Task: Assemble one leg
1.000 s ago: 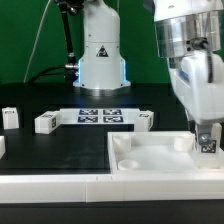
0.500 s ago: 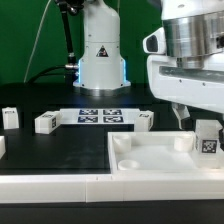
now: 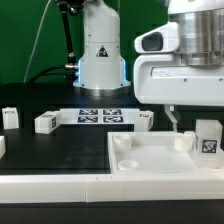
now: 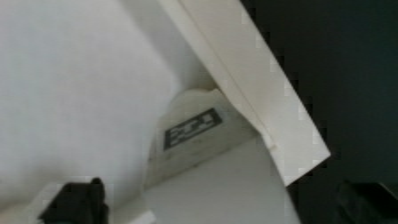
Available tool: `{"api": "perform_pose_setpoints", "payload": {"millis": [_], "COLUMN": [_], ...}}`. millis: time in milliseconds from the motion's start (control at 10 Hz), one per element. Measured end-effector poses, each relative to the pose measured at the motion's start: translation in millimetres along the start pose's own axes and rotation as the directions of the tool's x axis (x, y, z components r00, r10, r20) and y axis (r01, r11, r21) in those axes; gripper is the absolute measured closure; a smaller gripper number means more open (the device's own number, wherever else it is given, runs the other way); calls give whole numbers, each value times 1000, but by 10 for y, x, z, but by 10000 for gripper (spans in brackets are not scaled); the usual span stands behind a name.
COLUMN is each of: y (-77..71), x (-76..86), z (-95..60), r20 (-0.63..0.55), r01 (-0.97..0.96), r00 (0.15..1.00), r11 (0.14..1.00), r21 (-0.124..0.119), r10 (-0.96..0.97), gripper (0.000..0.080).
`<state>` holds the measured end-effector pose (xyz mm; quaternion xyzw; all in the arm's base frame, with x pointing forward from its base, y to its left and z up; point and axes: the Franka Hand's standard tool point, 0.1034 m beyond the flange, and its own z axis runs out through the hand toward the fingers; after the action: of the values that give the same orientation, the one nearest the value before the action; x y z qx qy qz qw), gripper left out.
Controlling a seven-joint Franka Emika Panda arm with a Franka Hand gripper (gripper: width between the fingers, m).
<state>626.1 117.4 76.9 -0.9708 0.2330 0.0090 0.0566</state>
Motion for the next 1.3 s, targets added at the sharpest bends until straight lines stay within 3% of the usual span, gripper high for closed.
{"api": "perform_pose_setpoints", "payload": {"millis": [200,500,700,800,900,1200,1300], "y": [-6,26,25,25,25,42,46], "x": [-18,1,0,0,0,15,33], "z": [21,16,16,16,16,14,14], "r20": [-4,8,7,7,7,3,-11], "r01": [170,372,350,350,346,259,104], "r00": [985,928,937,937,938,966,995], "r11": [985,928,936,936,938,965,995], "r21": [-28,-34,-34,-34,-34,-27,-7], "r10": [-170,-372,-350,-350,-346,-259,-104], "gripper": [150,150,409,409,509,509,509]}}
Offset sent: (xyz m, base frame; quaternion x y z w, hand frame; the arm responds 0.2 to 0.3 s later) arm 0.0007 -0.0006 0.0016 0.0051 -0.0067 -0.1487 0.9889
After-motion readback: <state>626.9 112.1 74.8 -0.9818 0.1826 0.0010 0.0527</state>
